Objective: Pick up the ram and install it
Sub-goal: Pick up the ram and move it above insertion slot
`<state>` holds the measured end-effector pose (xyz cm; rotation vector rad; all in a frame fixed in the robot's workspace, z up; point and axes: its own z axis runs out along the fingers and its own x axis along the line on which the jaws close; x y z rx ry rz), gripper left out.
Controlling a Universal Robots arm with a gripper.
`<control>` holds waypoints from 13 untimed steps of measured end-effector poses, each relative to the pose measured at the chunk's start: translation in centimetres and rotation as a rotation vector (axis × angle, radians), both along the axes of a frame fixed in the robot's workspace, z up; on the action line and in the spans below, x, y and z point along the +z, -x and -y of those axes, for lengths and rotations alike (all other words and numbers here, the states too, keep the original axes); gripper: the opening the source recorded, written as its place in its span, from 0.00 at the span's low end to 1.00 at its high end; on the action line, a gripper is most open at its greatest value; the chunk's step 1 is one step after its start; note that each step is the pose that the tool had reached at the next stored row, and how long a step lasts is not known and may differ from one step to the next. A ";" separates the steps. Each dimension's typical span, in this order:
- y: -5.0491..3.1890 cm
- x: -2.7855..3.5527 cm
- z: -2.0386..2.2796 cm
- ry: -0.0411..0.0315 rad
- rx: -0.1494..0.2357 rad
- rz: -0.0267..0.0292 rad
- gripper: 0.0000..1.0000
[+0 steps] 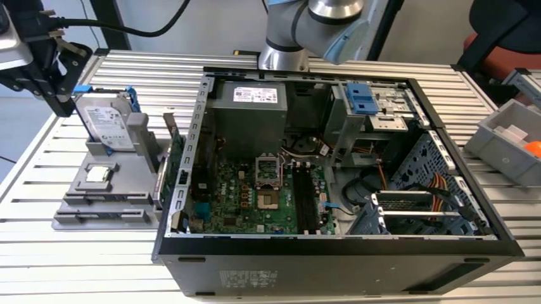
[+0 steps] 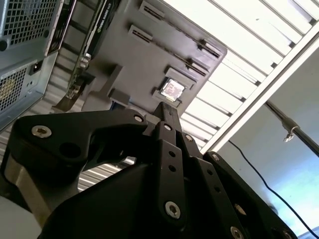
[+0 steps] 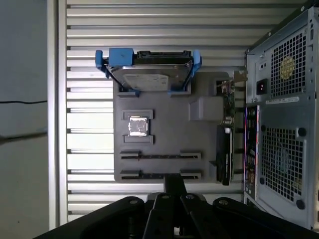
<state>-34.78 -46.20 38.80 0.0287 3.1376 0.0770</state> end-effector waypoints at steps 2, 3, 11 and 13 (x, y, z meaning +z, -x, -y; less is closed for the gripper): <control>0.00 -0.01 0.23 -0.0001 0.000 0.0000 0.00; 0.00 -0.01 0.34 0.0000 0.000 0.0000 0.00; 0.00 -0.02 1.21 0.0000 0.000 0.0000 0.00; 0.00 -0.02 1.40 0.0000 0.000 0.0000 0.00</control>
